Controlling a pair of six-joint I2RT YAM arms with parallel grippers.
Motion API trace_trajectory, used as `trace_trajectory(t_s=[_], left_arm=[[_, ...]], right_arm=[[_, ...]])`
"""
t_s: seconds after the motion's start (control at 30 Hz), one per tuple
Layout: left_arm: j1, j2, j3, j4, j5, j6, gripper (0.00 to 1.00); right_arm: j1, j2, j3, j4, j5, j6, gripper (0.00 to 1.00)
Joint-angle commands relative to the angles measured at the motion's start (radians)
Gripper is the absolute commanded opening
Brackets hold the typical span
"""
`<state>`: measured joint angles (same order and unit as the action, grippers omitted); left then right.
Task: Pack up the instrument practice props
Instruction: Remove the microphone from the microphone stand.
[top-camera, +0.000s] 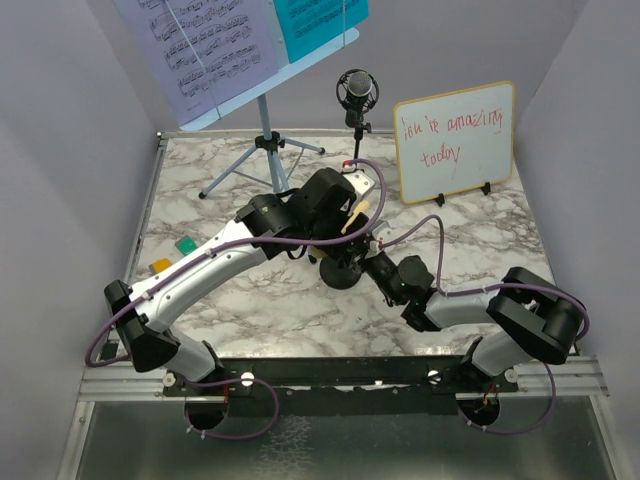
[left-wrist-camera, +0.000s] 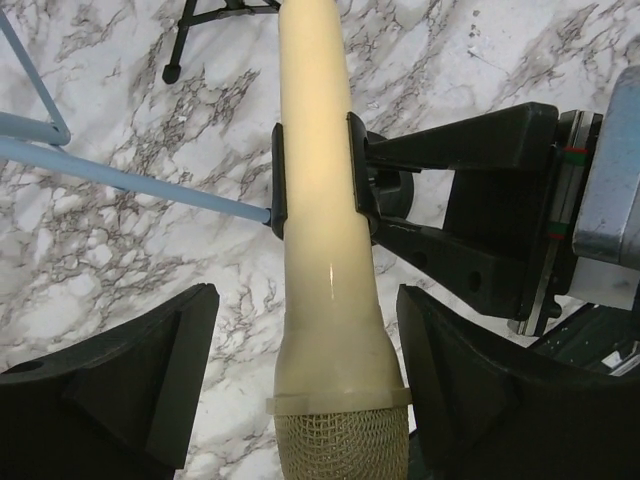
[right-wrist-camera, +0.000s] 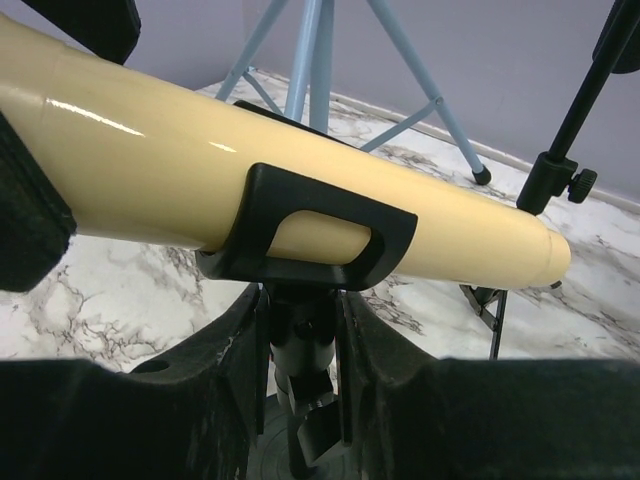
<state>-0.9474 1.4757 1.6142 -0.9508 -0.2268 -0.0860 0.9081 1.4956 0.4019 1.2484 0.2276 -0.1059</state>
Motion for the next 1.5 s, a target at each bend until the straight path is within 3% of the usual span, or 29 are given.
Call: trace_trajectory(t_s=[0.0,0.2,0.4,0.97,1.1,1.27,1.47], left_arm=[[0.006,-0.037,0.029,-0.061,-0.108,0.097,0.78],[0.006,-0.037,0.046,-0.051,-0.030,0.195,0.78],[0.006,0.021,0.071,-0.089,-0.060,0.244,0.80],[0.006,0.155,0.118,-0.143,-0.082,0.213,0.75],[0.007,0.163,0.133,-0.145,-0.066,0.219,0.64],[0.007,0.154,0.135,-0.155,-0.079,0.220,0.29],[0.007,0.127,0.131,-0.155,-0.080,0.229,0.14]], right_arm=[[-0.002,-0.006,-0.026,-0.003,0.020,-0.027,0.01],[-0.002,-0.010,-0.034,0.001,-0.011,-0.023,0.01],[-0.002,-0.016,-0.038,-0.003,-0.038,-0.034,0.01],[-0.002,0.008,-0.042,0.017,-0.048,-0.046,0.01],[-0.002,0.018,-0.043,0.024,-0.036,-0.042,0.01],[-0.002,0.041,-0.063,0.077,0.041,-0.026,0.01],[-0.003,0.068,-0.062,0.083,0.090,-0.041,0.01]])
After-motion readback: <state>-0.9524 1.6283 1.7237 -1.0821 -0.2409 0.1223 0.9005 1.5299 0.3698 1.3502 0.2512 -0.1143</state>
